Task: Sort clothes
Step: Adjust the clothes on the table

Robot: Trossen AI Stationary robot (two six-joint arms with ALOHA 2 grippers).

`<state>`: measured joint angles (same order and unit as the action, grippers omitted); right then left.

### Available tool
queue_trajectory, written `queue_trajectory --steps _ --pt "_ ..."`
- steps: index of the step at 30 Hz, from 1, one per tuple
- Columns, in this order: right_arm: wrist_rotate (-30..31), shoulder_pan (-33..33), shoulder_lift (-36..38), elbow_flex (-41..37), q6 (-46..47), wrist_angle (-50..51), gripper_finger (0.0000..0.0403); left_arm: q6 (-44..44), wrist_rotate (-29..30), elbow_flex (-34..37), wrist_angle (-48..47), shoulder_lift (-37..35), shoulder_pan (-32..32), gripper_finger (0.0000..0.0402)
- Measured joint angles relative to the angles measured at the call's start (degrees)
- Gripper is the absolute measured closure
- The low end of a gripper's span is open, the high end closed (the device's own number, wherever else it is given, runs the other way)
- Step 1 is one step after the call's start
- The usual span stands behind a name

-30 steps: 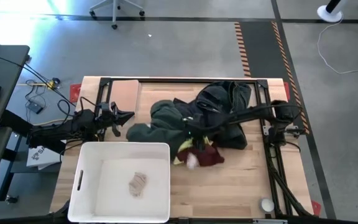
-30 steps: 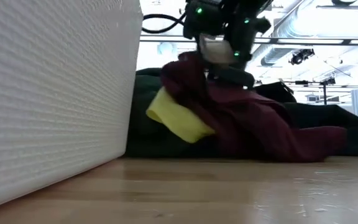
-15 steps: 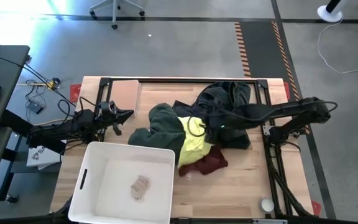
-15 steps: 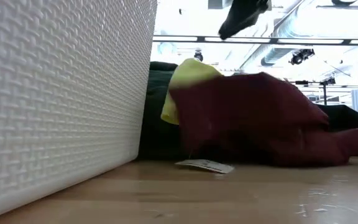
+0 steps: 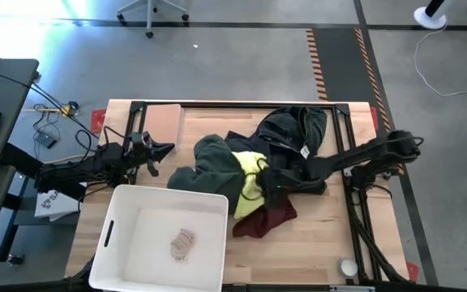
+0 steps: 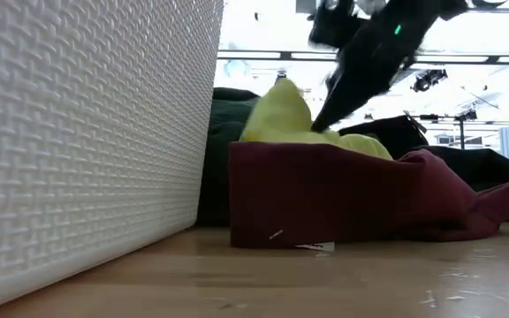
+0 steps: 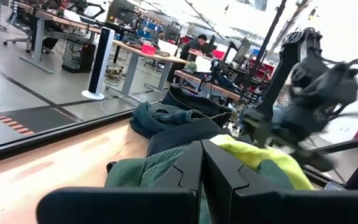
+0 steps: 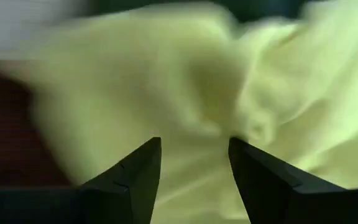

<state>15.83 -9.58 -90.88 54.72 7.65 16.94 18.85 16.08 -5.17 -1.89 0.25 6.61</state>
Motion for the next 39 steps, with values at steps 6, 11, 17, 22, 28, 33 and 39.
queue_trajectory --steps 6,11,17,22,28,33,39 --pt "-4.3 4.8 -8.4 2.8 -7.9 -5.2 0.0255 0.0 0.9 0.0 0.0 0.0 0.0 0.0397" --pt "1.0 7.8 -9.8 11.9 -15.3 -0.3 0.0385 0.0 1.0 0.0 0.0 0.0 0.0 0.0397" --pt "3.3 12.8 -8.0 27.8 -25.3 0.4 0.0395 0.0 0.7 0.0 0.0 0.0 0.0 0.0397" --pt "-0.6 17.9 -8.4 39.0 -30.1 -2.8 0.0396 0.0 0.6 0.0 0.0 0.0 0.0 0.0397" --pt "-13.4 25.8 -10.4 39.6 -26.9 -10.4 0.0397 -0.5 0.6 0.0 0.0 0.0 0.0 0.0397" --pt "-16.5 29.6 -17.9 38.1 -21.5 -7.7 0.0396 -0.5 0.6 0.0 0.0 0.0 0.0 0.0397" --pt "-16.9 31.3 -24.3 38.1 -20.4 -0.5 0.0353 -0.5 0.6 0.0 0.0 0.0 0.0 0.0397"
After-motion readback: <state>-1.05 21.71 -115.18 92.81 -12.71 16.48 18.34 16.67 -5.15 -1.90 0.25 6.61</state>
